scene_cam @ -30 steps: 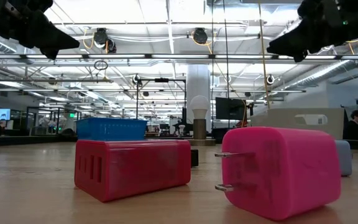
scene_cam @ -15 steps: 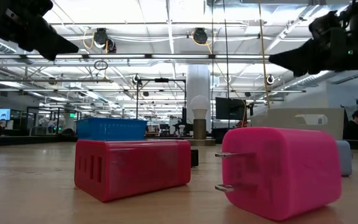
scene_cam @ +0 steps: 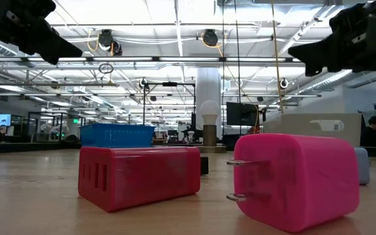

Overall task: Pick & Place Office items
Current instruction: Put the green charger adapter into the gray bin

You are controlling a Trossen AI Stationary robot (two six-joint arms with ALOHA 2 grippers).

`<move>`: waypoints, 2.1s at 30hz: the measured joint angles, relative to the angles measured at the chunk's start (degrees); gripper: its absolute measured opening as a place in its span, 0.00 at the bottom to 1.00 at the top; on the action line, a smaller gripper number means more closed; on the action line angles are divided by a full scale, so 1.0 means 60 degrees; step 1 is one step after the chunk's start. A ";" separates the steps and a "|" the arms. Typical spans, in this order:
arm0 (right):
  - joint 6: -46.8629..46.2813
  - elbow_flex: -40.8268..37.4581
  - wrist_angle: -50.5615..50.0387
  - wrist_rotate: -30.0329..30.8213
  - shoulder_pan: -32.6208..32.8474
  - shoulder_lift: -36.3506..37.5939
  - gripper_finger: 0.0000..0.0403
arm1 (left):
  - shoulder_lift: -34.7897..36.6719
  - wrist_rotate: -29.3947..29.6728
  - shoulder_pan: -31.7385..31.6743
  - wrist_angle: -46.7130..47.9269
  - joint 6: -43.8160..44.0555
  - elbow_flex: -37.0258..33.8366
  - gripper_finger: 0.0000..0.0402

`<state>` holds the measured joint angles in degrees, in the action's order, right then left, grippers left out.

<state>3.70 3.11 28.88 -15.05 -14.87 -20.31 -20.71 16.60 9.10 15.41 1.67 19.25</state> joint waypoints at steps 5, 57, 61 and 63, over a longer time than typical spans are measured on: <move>-0.0132 -0.0004 -0.0579 0.0004 0.0000 0.0917 0.00 | 0.0000 0.0004 -0.0004 0.0287 0.0015 0.0000 0.04; -0.0142 -0.0018 -0.3145 -0.0335 0.0000 0.2483 0.01 | 0.2412 0.1679 -0.1797 -0.0721 -0.0173 -0.0664 0.00; -0.0142 -0.0018 -0.3144 -0.0583 0.0000 0.2483 0.01 | 0.2423 0.1188 -0.2726 -0.0799 0.0002 -0.0667 0.00; -0.0140 -0.0018 -0.3141 -0.0771 0.0000 0.2483 0.01 | 0.2619 0.0571 -0.3106 -0.0831 -0.0009 -0.0667 0.00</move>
<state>2.87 3.01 10.03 -19.67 -14.87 -5.41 -5.00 20.03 -9.53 10.42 1.62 15.25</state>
